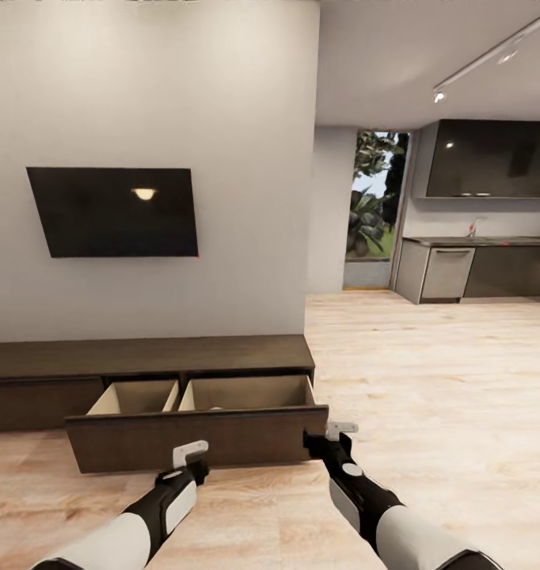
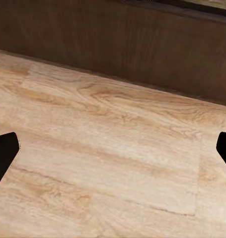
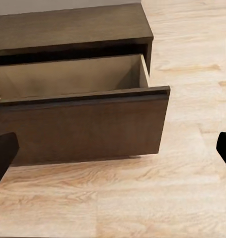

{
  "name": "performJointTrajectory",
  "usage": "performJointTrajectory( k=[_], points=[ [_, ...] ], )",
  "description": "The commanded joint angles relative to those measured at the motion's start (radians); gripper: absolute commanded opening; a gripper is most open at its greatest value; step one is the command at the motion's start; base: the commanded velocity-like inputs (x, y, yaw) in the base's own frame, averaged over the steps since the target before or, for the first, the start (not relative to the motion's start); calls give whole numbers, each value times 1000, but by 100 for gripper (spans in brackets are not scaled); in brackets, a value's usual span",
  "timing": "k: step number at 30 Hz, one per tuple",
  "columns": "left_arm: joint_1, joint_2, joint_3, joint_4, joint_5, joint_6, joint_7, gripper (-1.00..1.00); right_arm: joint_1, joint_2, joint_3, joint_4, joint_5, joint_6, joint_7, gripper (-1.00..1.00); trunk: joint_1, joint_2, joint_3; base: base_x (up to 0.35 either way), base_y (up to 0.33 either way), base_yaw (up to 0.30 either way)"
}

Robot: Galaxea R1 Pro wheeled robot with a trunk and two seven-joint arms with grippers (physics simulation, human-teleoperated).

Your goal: Place each of the two pumpkins and all three candles from the living room inside a cabinet in the living room (use any cabinet), then make sure every cabinet is closed, and position the cauldron so it is next to a table in the living room.

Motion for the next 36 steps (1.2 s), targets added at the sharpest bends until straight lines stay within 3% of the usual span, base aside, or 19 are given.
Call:
performJointTrajectory(
  k=[1, 3, 8, 13, 20, 34, 36],
  points=[
    [0, -4, -14, 23, 5, -28, 6, 100, 5, 1, 24, 10, -9, -15, -5, 100, -4, 7, 2, 0, 0, 0],
    [0, -9, -19, 57, 5, -76, 6, 100, 12, 6, 55, 32, -9, -27, -6, 100, -4, 7, 2, 0, 0, 0],
    [7, -9, -22, 77, 4, -123, 5, 100, 27, 19, 88, 61, -8, -45, -1, 100, -4, 7, 2, 0, 0, 0],
    [29, 1, -24, 81, 3, -201, 4, 100, 68, 58, 118, 77, -10, -153, -1, 100, -4, 7, 2, 0, 0, 0],
    [32, 2, -25, 81, 1, -215, 4, 100, 73, 58, 124, 98, -11, -171, 0, 100, -4, 7, 2, 0, 0, 0],
    [40, 5, -26, 81, 1, -215, 1, 100, 74, 58, 125, 93, -10, -173, 24, 100, 50, -91, -42, 0, 0, 0],
    [41, 5, -27, 81, 1, -215, 1, 100, 74, 58, 140, 86, -2, -167, 29, 100, 57, -105, -48, 0, 0, 0]
  ],
)
